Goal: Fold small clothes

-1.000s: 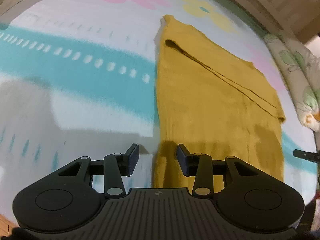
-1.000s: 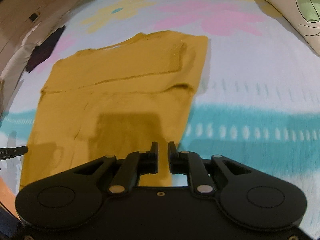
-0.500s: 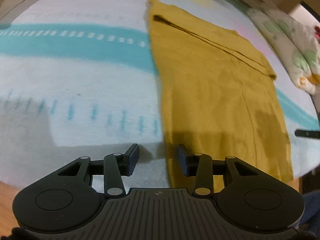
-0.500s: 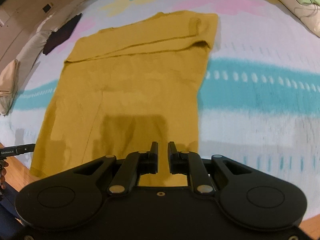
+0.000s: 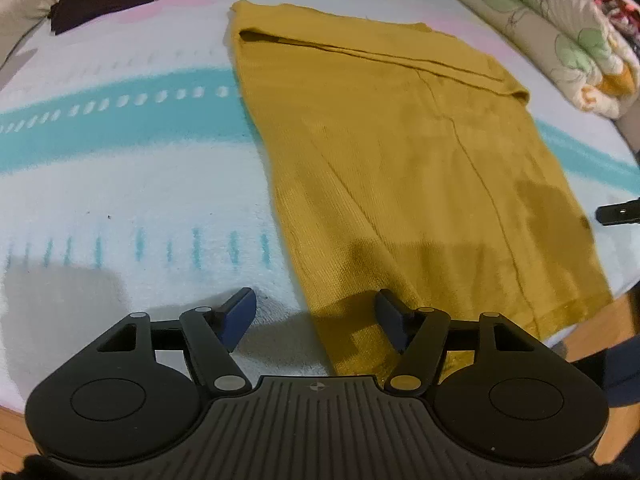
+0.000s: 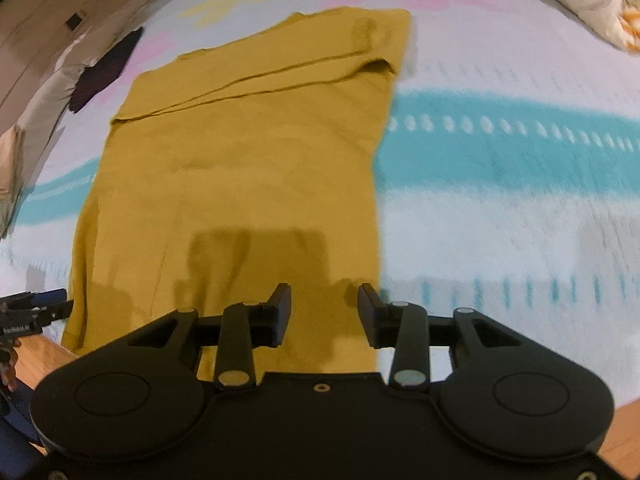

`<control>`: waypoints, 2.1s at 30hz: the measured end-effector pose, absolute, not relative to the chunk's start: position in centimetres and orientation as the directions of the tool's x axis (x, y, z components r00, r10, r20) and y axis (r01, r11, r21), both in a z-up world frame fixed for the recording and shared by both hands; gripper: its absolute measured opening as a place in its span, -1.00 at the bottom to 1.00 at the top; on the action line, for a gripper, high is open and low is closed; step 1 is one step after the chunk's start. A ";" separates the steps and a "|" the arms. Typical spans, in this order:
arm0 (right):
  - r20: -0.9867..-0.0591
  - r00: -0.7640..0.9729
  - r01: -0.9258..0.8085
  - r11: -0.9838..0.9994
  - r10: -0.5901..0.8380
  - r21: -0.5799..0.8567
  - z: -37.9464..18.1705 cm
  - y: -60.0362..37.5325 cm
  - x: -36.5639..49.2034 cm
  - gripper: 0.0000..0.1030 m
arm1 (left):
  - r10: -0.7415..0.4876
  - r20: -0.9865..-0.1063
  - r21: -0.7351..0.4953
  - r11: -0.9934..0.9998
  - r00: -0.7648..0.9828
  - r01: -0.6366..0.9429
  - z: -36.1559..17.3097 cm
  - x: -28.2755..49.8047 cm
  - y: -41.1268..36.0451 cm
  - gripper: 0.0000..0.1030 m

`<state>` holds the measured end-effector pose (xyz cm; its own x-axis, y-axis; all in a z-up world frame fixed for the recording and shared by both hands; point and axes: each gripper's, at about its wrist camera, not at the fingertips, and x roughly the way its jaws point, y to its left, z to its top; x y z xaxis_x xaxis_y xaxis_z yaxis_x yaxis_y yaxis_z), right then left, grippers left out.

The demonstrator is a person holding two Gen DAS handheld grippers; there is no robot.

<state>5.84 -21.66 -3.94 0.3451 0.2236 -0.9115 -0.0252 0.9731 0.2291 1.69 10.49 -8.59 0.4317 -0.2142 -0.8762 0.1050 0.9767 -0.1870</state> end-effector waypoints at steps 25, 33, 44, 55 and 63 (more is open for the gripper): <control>-0.972 0.134 -0.047 0.981 0.194 0.189 -7.7 -21.6 4.6 -0.57 | -0.138 -0.898 -0.167 0.985 0.417 -0.034 -7.5 1.4 13.5 -0.94; -0.954 0.234 -0.006 0.982 0.185 0.189 -5.4 -23.3 4.4 -0.79 | -0.161 -0.897 -0.203 0.977 0.412 -0.062 -6.8 1.3 15.3 -0.93; -0.973 0.150 0.013 0.984 0.173 0.177 -7.0 -23.3 4.1 0.11 | -0.266 -0.912 -0.306 0.948 0.314 -0.087 -8.5 0.9 15.8 -0.45; -0.976 0.074 -0.060 0.978 0.203 0.199 -8.4 -21.2 3.9 -0.78 | -0.272 -0.890 -0.306 0.951 0.365 -0.038 -7.8 1.1 15.0 -0.89; -0.880 0.248 0.057 0.901 0.405 0.431 -6.3 -23.9 4.5 -0.76 | -0.318 -0.779 -0.443 0.889 0.540 -0.117 -4.7 1.5 16.9 -0.90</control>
<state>4.52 -23.89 -6.31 0.2481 0.4053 -0.8799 0.0568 0.9006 0.4309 1.47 16.92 -4.74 0.5405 -0.3175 -0.7791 -0.1170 0.8887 -0.4433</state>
